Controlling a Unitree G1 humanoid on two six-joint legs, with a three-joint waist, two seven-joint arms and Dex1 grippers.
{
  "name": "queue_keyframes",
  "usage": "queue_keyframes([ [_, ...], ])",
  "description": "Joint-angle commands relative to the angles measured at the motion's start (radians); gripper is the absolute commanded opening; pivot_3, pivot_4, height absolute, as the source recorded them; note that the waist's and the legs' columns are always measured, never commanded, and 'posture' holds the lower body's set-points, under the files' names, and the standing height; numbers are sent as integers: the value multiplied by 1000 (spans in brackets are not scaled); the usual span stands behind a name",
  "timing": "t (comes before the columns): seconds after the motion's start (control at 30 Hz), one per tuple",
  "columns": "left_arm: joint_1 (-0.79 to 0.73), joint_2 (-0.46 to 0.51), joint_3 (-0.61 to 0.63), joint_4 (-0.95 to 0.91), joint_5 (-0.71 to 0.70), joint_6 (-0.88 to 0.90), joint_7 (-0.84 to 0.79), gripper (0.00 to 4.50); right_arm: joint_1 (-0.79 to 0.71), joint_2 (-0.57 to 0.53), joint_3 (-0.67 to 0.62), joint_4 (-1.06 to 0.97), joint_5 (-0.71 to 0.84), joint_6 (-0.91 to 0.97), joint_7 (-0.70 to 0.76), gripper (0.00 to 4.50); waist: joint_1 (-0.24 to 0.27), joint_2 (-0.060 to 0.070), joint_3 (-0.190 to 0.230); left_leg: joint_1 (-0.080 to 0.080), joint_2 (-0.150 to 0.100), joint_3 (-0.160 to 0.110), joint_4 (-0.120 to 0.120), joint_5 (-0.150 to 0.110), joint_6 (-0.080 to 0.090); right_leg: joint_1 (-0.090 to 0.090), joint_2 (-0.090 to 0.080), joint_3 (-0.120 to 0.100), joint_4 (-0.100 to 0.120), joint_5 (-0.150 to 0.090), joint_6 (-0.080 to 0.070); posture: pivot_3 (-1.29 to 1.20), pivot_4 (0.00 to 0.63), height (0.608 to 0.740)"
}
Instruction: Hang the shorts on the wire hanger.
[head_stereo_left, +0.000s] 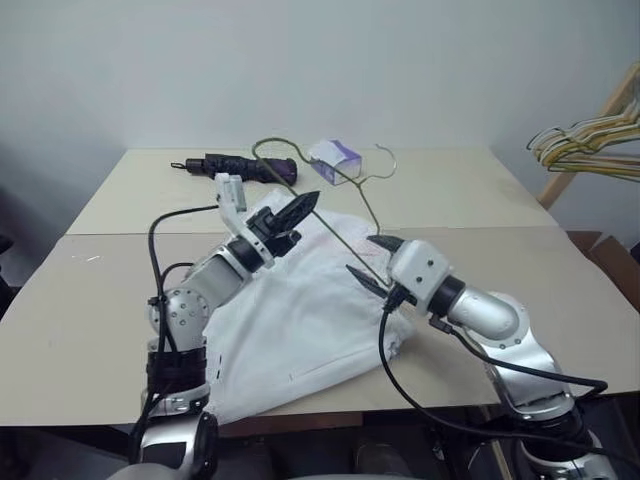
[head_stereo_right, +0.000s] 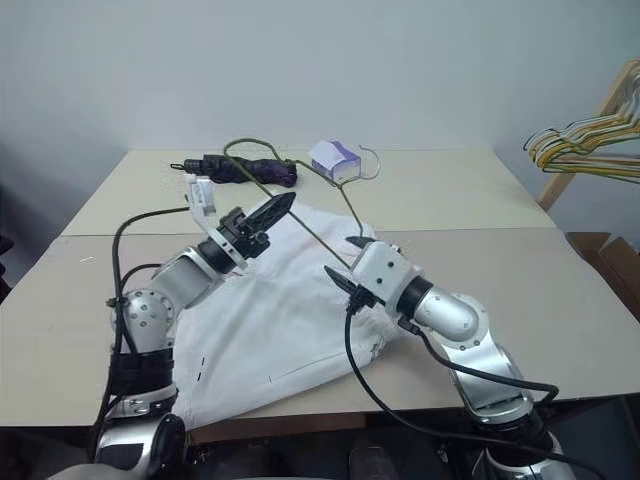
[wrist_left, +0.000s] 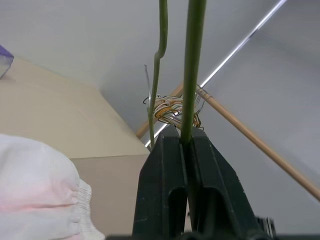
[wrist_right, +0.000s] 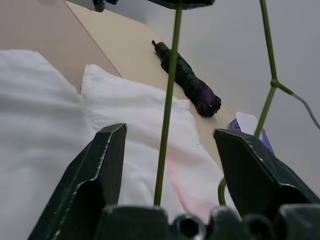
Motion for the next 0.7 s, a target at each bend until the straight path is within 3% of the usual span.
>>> queue_keyframes([
  [0.03, -51, 89, 45, 19, 7, -35, -183, 0, -50, -36, -172, -34, 237, 110, 87, 3250, 3, 0, 0, 0, 0, 0, 0, 0, 0, 0, 0, 0, 0, 0, 0, -91, 0, 740],
  [0.17, -83, 236, 79, 86, -3, -43, -484, 0, -122, -192, -298, 66, 544, 362, 291, 3250, 4, 1, 1, 0, 0, 0, 0, 0, 0, 0, 0, -1, -1, 0, 0, -90, 0, 740],
  [0.27, -122, 305, 107, 167, -24, -36, -684, 0, -172, -336, -264, 200, 649, 493, 483, 3250, 4, 1, 1, 0, 2, 1, -1, 0, 0, 2, 0, -3, -6, 1, -2, -92, 0, 740],
  [0.33, -146, 330, 115, 211, -25, -33, -797, 0, -223, -371, -233, 297, 701, 572, 566, 3250, 4, 1, 1, 0, 2, 0, -2, 0, 0, 2, 0, -4, -7, 1, -2, -94, 0, 740],
  [0.43, -171, 335, 122, 250, -28, -36, -905, 0, -292, -364, -171, 387, 724, 632, 631, 3250, 2, 1, 1, 0, 2, 0, -2, 0, 0, 2, 0, -4, -8, 1, -2, -99, 0, 740],
  [0.7, -204, 281, 112, 270, 7, -53, -922, 0, -426, -233, -54, 402, 718, 710, 592, 3250, 4, 1, 1, -3, 3, 0, -2, 0, 0, -1, 1, -3, -7, 1, -1, -105, 0, 740],
])
